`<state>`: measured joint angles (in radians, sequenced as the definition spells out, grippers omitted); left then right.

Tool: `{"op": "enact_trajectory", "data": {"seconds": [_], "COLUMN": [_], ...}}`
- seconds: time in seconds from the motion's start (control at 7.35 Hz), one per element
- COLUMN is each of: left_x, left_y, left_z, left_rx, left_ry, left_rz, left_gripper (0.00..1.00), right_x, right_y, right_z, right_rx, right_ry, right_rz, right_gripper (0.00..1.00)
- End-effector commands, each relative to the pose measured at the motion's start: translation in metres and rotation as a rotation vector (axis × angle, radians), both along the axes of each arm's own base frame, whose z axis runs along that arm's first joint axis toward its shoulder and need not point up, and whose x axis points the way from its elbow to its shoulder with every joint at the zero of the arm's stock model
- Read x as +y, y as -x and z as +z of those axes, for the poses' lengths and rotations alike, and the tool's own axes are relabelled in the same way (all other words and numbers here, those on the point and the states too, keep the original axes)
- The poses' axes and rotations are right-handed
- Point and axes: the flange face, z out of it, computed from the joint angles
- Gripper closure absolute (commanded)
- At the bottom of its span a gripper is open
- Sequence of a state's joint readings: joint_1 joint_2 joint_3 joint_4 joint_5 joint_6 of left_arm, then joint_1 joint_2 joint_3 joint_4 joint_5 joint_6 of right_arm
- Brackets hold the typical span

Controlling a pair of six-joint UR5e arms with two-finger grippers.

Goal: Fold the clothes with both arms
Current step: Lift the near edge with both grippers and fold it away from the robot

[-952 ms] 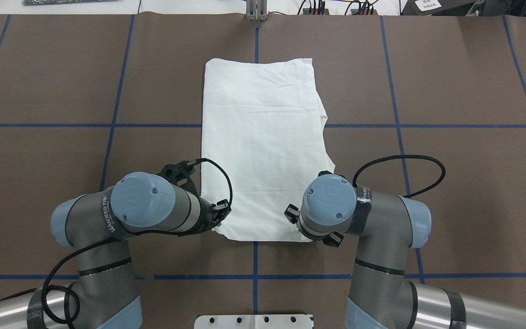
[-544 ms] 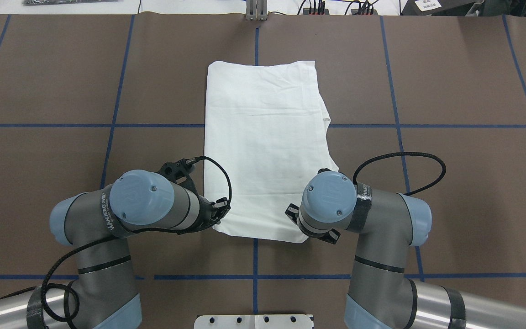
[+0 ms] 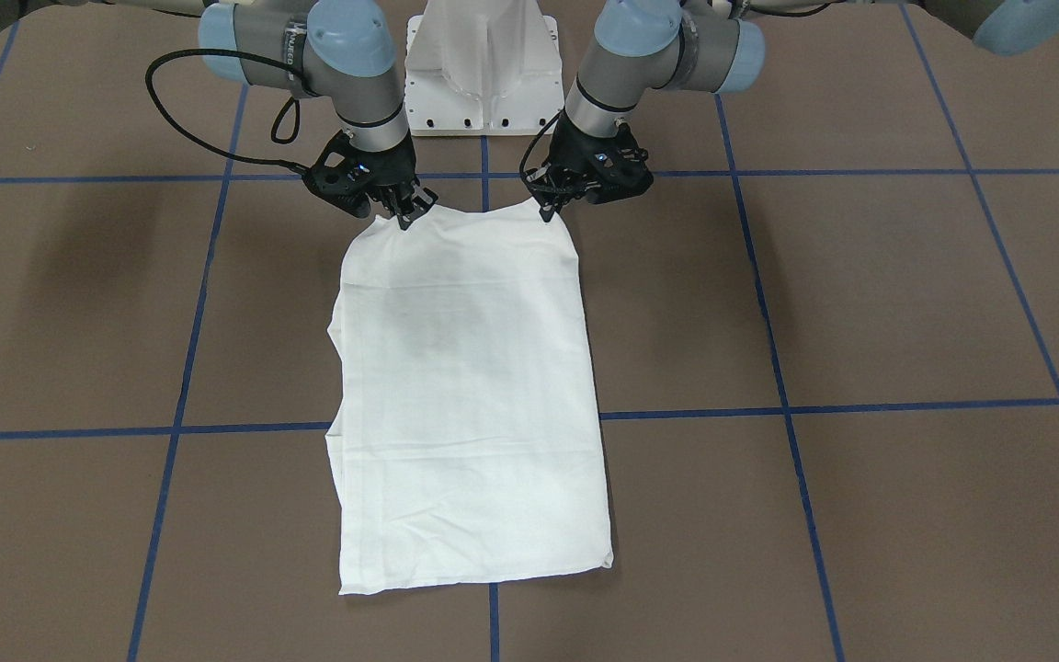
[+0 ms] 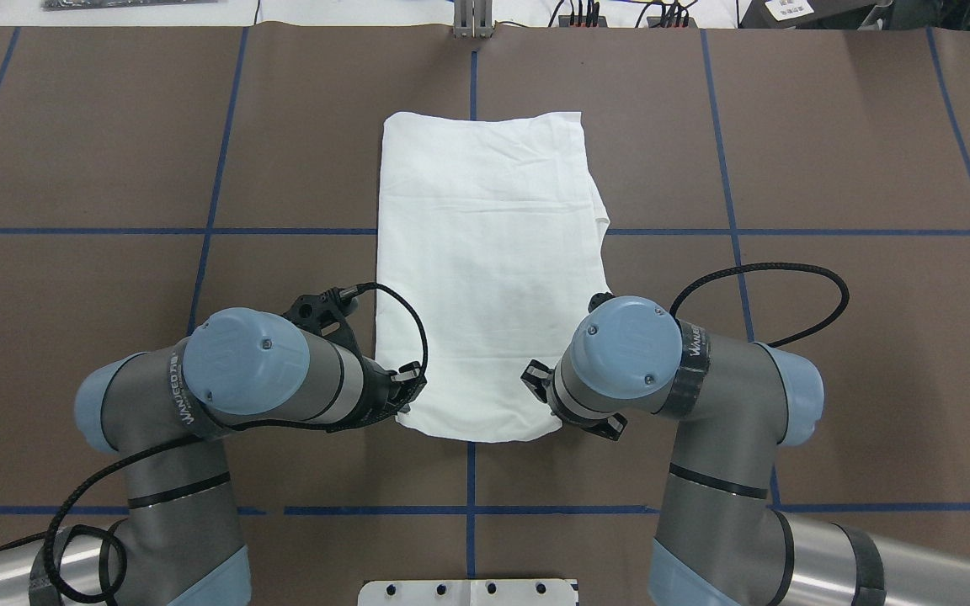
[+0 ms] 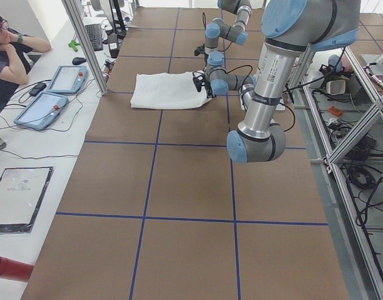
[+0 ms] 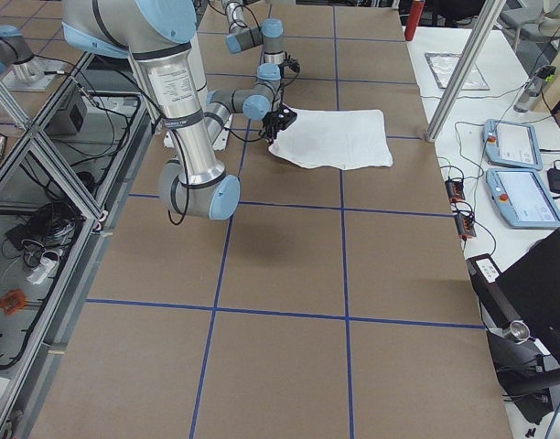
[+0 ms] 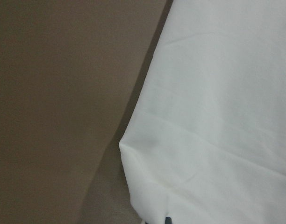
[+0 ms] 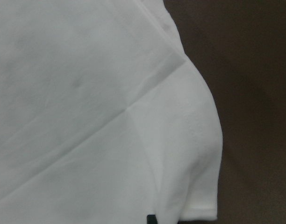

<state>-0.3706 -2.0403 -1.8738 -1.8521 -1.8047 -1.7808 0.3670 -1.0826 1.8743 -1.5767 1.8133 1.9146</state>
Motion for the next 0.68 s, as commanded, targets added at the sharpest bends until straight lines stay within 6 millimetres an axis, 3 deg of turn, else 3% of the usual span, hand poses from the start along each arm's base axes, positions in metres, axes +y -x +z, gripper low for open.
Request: {"op": "enact_trajectory", "data": {"seconds": [0.0, 0.14, 0.27, 0.41, 0.54], "left_x": [0.024, 0.038, 0.066, 0.100, 0.120], "left_y": [0.031, 0.048, 0.057, 0.054, 0.063], "left_z": [-0.033, -0.049, -0.064, -0.072, -0.081], "left_rx": [0.035, 0.043, 0.054, 0.053, 0.055], "left_ry": [0.015, 0.030, 0.037, 0.042, 0.061], "left_rz": [0.048, 0.070, 0.126, 0.191, 0.215], "left_gripper": [1.00, 1.00, 1.00, 1.00, 1.00], "right_x": [0.020, 0.045, 0.072, 0.095, 0.107], "right_y": [-0.022, -0.035, -0.045, -0.055, -0.073], "right_z": [-0.014, -0.024, -0.031, -0.044, -0.058], "right_rx": [-0.049, -0.086, -0.106, -0.122, -0.147], "right_ry": [-0.009, -0.020, -0.022, 0.022, 0.080], "right_rz": [-0.023, -0.058, -0.100, -0.177, -0.243], "right_gripper": [1.00, 1.00, 1.00, 1.00, 1.00]}}
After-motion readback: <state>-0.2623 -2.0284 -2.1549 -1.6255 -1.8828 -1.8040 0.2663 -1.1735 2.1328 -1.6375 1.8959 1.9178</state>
